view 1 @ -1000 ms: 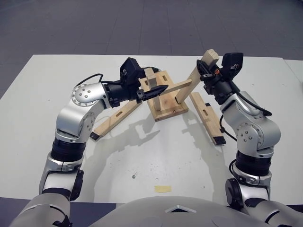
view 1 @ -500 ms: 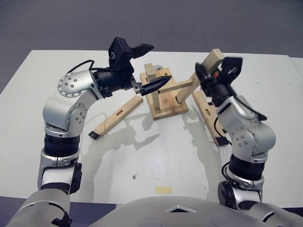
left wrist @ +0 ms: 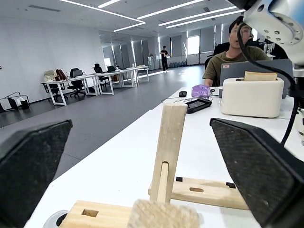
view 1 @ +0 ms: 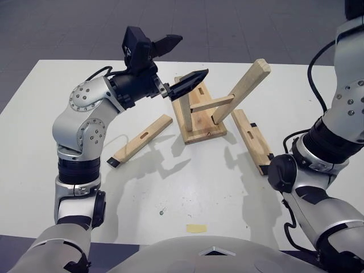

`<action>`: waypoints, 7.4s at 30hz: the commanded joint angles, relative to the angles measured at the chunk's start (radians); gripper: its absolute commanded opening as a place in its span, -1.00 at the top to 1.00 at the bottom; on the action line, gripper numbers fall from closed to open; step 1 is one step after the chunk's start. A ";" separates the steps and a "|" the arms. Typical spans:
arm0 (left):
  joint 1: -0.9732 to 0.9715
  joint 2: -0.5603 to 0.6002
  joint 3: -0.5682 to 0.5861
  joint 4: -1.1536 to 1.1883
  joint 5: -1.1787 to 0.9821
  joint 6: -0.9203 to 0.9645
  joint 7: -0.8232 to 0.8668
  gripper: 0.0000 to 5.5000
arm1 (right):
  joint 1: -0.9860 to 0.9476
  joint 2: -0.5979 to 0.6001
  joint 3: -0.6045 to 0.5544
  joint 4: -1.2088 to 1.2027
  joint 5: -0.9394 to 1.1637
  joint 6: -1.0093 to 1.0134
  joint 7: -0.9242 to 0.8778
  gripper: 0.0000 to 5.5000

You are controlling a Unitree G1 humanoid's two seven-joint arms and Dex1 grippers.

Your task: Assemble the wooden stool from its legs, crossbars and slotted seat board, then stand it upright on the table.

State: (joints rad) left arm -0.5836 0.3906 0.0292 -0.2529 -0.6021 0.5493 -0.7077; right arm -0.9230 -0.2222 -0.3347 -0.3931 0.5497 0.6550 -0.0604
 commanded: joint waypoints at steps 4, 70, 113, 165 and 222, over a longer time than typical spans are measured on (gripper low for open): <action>-0.003 -0.044 -0.015 0.024 0.017 0.005 0.066 -0.96 | 0.491 0.138 0.195 0.290 -0.092 -0.041 0.100 -0.96; -0.184 0.096 0.286 0.303 0.200 -0.143 0.413 -0.96 | 0.417 0.046 0.034 0.168 -0.084 -0.148 -0.053 -0.96; 0.393 0.262 0.227 -0.205 -0.300 0.158 0.093 -0.96 | 0.678 -0.002 0.292 0.046 -0.095 0.034 0.209 -0.96; -0.167 -0.178 0.019 0.551 0.298 -0.346 0.251 -0.96 | 0.808 -0.022 0.539 -0.010 -0.308 0.144 0.415 -0.96; 0.126 0.005 0.246 0.267 0.338 -0.251 0.466 -0.96 | 1.080 -0.039 0.195 0.176 -0.357 -0.360 0.344 -0.96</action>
State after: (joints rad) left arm -0.4600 0.4026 0.2872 0.0209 -0.2727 0.2970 -0.2469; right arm 0.1544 -0.2671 -0.1095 -0.2071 0.1748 0.3134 0.2863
